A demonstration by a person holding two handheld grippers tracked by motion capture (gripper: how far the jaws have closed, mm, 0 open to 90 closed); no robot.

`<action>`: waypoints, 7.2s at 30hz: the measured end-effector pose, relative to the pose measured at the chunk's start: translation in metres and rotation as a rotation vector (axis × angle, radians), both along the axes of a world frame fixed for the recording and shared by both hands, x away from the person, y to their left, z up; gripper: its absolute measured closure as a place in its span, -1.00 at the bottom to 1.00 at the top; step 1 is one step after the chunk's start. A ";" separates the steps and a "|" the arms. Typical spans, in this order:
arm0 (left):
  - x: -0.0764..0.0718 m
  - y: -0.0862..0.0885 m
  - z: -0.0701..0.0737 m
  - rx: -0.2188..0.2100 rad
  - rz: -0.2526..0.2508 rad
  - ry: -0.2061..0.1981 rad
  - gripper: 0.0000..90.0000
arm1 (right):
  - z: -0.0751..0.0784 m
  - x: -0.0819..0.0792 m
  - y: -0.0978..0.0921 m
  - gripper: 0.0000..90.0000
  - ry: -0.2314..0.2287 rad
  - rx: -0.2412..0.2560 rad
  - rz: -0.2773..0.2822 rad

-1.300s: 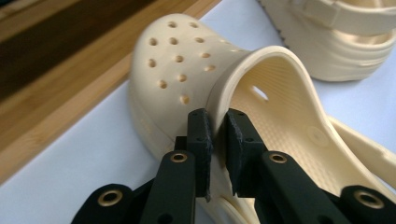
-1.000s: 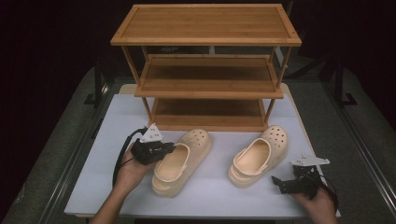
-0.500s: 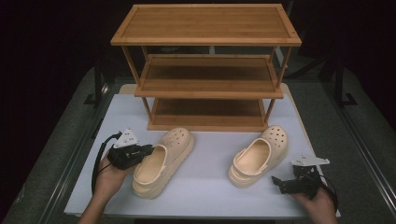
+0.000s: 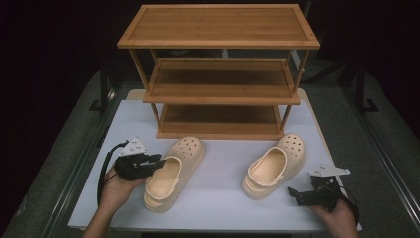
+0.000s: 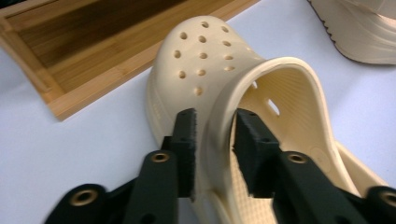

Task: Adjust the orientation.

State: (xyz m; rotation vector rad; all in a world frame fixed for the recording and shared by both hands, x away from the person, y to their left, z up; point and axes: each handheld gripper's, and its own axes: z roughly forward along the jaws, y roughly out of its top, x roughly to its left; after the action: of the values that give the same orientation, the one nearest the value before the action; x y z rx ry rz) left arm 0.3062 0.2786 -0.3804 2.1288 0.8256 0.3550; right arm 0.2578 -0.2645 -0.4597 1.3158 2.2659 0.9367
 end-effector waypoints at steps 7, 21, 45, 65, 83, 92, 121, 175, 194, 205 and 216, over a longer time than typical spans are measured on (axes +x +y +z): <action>-0.003 0.026 0.009 -0.025 0.054 -0.003 0.16 | 0.000 0.000 0.000 -0.97 0.000 0.001 0.000; -0.015 0.081 -0.024 0.040 0.219 0.019 -0.36 | 0.001 0.001 0.000 -0.97 0.007 -0.001 0.000; -0.001 0.086 -0.070 0.110 0.259 0.067 -1.00 | 0.015 -0.004 -0.007 -0.18 -0.025 -0.008 -0.011; -0.001 0.087 -0.070 0.108 0.259 0.069 -1.00 | 0.059 0.062 -0.046 0.99 -0.059 0.059 -0.125; -0.001 0.087 -0.070 0.110 0.259 0.072 -1.00 | 0.046 0.130 -0.043 0.99 -0.002 0.072 -0.082; -0.001 0.087 -0.070 0.110 0.259 0.072 -1.00 | 0.039 0.131 -0.039 0.99 0.020 0.088 -0.073; -0.001 0.087 -0.070 0.108 0.260 0.069 -1.00 | 0.039 0.112 0.023 0.99 -0.015 0.108 0.038; -0.001 0.087 -0.070 0.109 0.260 0.072 -1.00 | 0.022 0.036 0.032 0.99 0.018 0.119 0.162; -0.001 0.087 -0.070 0.109 0.260 0.071 -1.00 | 0.022 0.066 0.059 0.99 0.046 0.123 0.218; -0.001 0.087 -0.070 0.109 0.260 0.071 -1.00 | 0.022 0.080 0.079 0.99 0.047 0.132 0.245; -0.001 0.087 -0.070 0.109 0.260 0.072 -1.00 | 0.021 0.093 0.099 0.99 0.053 0.144 0.270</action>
State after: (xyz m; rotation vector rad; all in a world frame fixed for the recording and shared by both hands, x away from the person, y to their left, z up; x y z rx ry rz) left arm 0.3055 0.3654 -0.4508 2.1474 1.1524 0.4694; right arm 0.3512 -0.1659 -0.4385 1.1185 2.5018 1.1880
